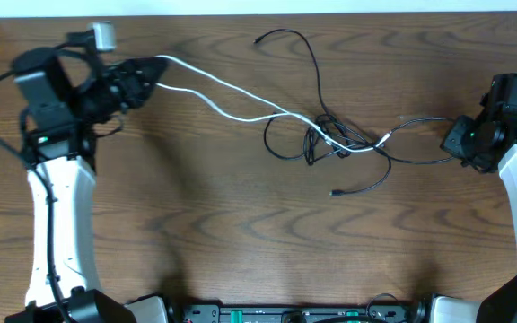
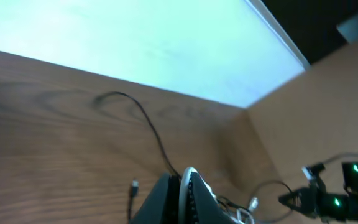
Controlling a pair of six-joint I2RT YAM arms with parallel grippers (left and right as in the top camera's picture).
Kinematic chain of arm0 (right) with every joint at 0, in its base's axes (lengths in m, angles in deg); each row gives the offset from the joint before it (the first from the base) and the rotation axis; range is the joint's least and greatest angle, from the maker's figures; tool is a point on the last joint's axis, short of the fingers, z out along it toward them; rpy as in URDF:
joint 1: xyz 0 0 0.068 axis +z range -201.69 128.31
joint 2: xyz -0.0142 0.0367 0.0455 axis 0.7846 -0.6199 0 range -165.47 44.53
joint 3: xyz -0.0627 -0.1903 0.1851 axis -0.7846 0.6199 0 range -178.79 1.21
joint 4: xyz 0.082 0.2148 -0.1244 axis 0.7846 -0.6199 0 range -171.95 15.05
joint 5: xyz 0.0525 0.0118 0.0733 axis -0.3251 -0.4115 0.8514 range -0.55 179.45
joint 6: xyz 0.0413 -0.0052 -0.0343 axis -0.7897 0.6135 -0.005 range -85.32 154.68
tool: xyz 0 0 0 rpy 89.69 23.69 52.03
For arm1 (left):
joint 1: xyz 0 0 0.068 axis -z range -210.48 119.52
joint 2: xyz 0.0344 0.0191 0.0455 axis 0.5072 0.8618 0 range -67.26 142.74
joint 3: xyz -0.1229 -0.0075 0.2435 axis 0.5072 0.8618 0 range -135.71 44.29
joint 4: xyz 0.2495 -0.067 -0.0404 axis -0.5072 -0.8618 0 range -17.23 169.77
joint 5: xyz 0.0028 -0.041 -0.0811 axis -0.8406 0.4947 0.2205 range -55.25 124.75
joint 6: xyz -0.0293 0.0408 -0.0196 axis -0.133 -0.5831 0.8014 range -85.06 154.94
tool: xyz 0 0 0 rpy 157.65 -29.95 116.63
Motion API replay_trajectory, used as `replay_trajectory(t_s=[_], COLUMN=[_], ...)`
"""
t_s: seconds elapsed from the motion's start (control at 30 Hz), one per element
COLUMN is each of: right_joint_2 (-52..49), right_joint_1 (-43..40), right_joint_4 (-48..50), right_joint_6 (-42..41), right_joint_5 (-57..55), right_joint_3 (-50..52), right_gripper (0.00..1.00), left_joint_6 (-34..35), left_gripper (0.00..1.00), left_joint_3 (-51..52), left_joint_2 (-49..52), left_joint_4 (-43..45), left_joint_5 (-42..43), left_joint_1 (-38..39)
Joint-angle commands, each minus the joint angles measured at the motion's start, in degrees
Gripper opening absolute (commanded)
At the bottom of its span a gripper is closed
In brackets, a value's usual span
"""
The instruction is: Untangle cables
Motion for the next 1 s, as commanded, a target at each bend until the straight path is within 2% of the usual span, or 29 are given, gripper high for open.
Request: replay_trajectory(t_s=[0.0,0.27,0.43,0.7,0.97], right_joint_2=[0.2,0.2,0.0,0.0,0.0], right_joint_1=[-0.1,-0.4,-0.7,-0.7,-0.6], right_joint_4=[-0.2,-0.6,-0.6,0.3,10.6], right_joint_6=[-1.4,-3.0,-3.2,-1.7,-1.2], right_joint_5=[-5.6,-8.3,-8.2,-4.2,8.0], right_joint_3=[0.1,0.1,0.1,0.1,0.1], right_gripper=[0.01,0.01,0.01,0.01,0.01], left_joint_6=[1.3,3.8,3.9,4.5,4.7], left_gripper=[0.08,0.08,0.08,0.07,0.08], left_joint_3=[-0.5,-0.5,-0.5,-0.5,-0.5], left_joint_2=[-2.0,-2.0,-2.0,-2.0,-2.0], left_joint_4=[0.5,0.6,0.5,0.5,0.5], left_joint_5=[2.4,4.1,7.3,9.4,10.7], left_joint_1=[-5.2,-15.6,-19.1,-18.8,-13.6])
